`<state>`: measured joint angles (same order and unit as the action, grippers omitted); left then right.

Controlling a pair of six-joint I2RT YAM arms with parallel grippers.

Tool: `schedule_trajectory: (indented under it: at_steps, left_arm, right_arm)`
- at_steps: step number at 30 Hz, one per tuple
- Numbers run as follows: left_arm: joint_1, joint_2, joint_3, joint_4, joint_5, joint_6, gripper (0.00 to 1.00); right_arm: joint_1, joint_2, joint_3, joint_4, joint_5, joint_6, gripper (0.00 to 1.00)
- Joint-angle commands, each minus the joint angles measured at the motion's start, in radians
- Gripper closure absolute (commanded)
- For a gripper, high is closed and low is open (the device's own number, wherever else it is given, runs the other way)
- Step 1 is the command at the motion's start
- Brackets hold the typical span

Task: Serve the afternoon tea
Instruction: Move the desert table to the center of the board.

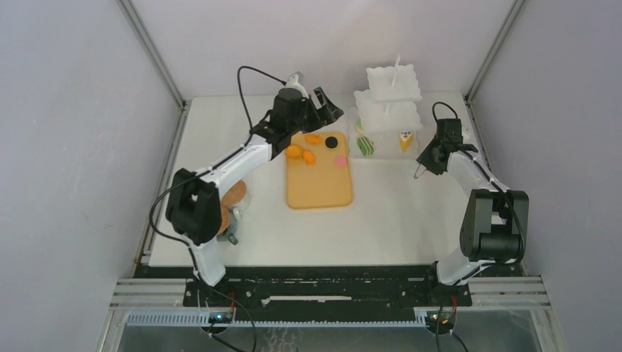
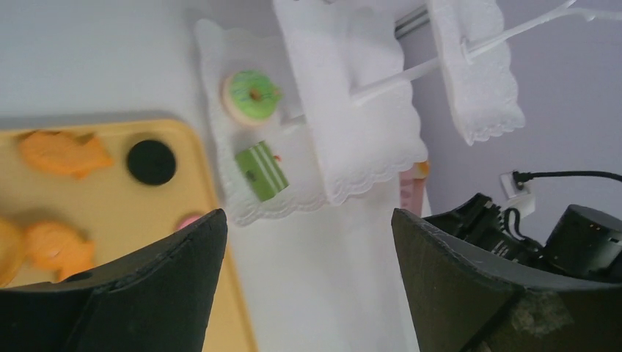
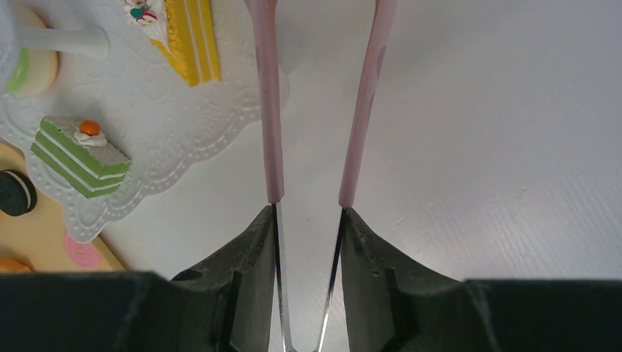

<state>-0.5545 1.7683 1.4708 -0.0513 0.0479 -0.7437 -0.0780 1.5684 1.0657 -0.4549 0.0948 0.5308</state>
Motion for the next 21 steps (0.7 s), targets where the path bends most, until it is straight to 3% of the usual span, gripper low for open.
schedule_trajectory:
  at_steps: [1,21]
  left_arm:
    - [-0.010,0.104,0.134,0.110,0.100,-0.110,0.13]
    - [-0.068,0.447,0.367,0.258,0.191,-0.285,0.19]
  right_arm:
    - [-0.008,0.010,0.013,0.073,-0.020,0.027,0.77]
    - [-0.015,0.065,0.087,0.076,-0.014,0.029,0.77]
